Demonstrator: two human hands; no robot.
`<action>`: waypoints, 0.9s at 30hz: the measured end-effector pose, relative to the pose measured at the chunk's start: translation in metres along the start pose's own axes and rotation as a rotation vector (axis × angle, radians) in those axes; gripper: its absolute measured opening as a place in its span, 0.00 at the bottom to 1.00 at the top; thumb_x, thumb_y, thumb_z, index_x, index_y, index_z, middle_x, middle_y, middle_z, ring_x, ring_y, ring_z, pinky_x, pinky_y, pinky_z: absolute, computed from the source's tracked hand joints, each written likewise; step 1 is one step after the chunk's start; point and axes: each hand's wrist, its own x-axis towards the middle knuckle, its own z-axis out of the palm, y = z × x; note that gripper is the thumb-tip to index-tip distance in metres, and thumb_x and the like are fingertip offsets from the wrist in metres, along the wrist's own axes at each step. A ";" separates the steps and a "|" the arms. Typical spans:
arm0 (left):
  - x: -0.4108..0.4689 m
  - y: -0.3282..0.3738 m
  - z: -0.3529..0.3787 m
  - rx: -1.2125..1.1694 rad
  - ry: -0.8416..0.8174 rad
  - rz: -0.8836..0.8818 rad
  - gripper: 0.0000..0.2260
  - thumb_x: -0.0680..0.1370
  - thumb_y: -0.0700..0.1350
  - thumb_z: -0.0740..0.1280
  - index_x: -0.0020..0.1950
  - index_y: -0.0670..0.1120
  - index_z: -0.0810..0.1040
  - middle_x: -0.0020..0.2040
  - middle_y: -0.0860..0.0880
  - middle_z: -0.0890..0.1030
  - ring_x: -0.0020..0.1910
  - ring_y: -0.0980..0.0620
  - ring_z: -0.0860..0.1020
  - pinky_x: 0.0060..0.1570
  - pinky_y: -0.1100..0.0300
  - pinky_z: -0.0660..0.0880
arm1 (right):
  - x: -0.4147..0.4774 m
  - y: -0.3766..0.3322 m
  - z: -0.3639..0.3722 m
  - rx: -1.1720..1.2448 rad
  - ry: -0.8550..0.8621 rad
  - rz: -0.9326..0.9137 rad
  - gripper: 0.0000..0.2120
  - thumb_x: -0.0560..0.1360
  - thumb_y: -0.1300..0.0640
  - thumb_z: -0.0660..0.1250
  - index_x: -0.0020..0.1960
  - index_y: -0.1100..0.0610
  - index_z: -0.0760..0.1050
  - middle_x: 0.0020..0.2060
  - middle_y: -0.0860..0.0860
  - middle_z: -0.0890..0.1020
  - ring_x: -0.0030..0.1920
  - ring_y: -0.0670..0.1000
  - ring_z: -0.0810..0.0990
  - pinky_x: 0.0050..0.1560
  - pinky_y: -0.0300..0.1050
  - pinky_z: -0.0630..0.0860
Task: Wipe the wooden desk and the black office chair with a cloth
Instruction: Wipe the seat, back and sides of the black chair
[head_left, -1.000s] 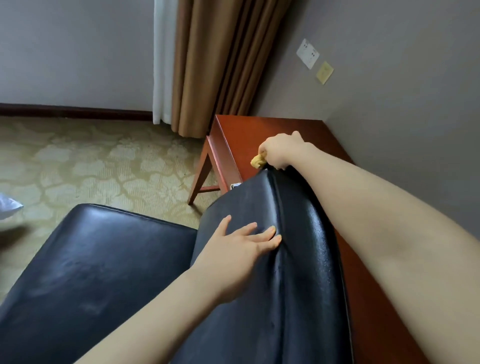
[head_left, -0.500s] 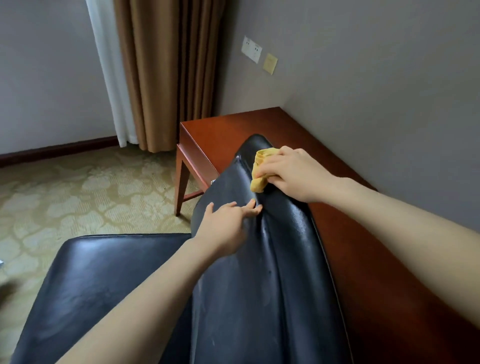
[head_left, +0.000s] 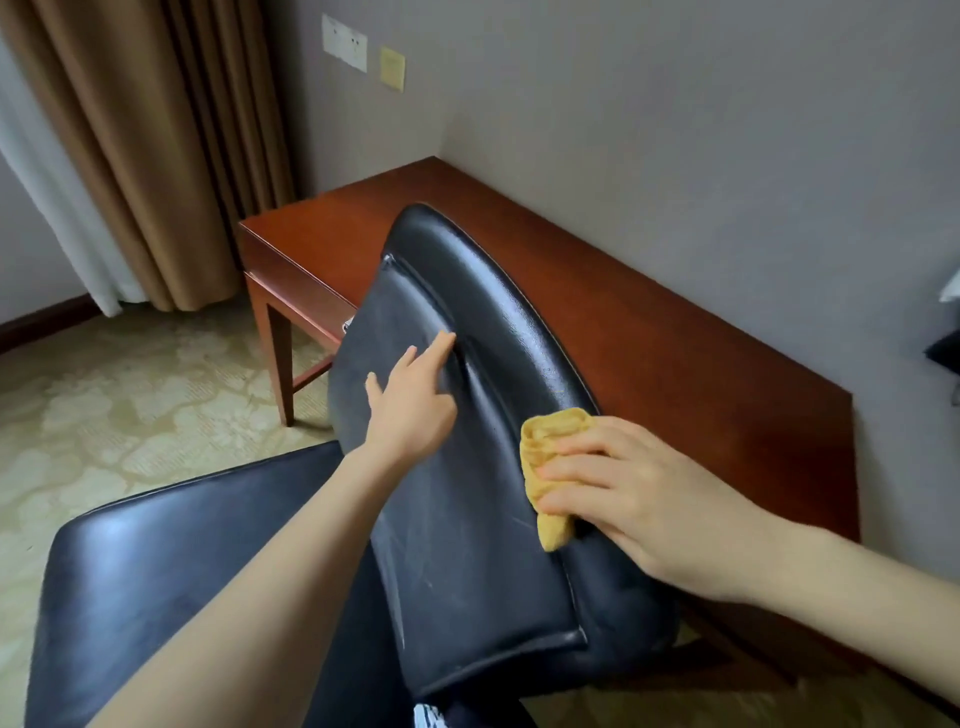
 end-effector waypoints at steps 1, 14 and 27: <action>-0.003 -0.002 0.002 -0.014 -0.008 0.008 0.40 0.67 0.30 0.52 0.76 0.58 0.54 0.76 0.58 0.57 0.77 0.49 0.50 0.72 0.38 0.42 | -0.007 -0.006 0.001 -0.043 -0.059 -0.046 0.14 0.67 0.62 0.68 0.50 0.48 0.80 0.51 0.42 0.81 0.57 0.49 0.77 0.67 0.47 0.64; -0.002 -0.029 -0.015 -0.206 0.052 0.008 0.33 0.73 0.29 0.53 0.76 0.50 0.57 0.75 0.47 0.62 0.77 0.51 0.48 0.73 0.45 0.53 | 0.112 0.052 0.003 -0.113 -0.358 -0.162 0.13 0.79 0.59 0.57 0.49 0.47 0.79 0.50 0.38 0.80 0.55 0.44 0.72 0.59 0.41 0.68; -0.015 -0.081 -0.035 -0.205 0.106 -0.100 0.32 0.74 0.30 0.57 0.76 0.51 0.59 0.75 0.52 0.61 0.76 0.51 0.55 0.72 0.48 0.56 | 0.291 0.089 0.045 -0.416 -0.392 0.054 0.11 0.72 0.66 0.61 0.44 0.50 0.71 0.47 0.52 0.72 0.50 0.52 0.67 0.49 0.45 0.72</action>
